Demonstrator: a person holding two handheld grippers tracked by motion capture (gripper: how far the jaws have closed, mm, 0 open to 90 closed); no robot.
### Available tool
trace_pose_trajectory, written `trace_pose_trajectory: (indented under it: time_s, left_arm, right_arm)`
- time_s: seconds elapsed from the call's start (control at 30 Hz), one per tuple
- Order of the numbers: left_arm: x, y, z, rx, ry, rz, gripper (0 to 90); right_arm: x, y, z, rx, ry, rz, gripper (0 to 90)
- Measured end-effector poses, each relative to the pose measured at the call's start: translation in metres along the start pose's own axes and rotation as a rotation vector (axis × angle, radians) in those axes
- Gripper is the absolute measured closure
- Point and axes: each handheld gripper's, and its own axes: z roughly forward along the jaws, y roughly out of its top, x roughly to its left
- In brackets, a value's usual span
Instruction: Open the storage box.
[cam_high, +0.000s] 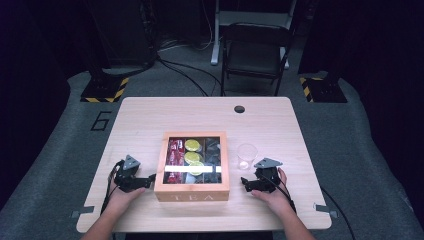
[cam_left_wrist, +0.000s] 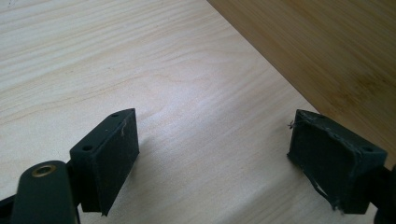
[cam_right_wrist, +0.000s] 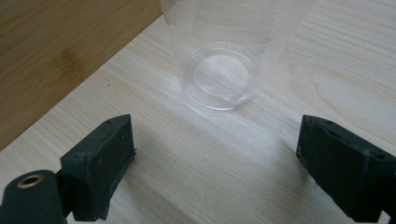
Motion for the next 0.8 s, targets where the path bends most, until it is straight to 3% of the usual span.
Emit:
trace_pose_trajectory:
  time_s: [0.8]
  left_arm:
    - [-0.0010,-0.0003,0.0004,-0.008,0.007,-0.010,15.6]
  right_arm:
    - [0.0001,0.0004,-0.0001,-0.003,0.008,0.009,11.1]
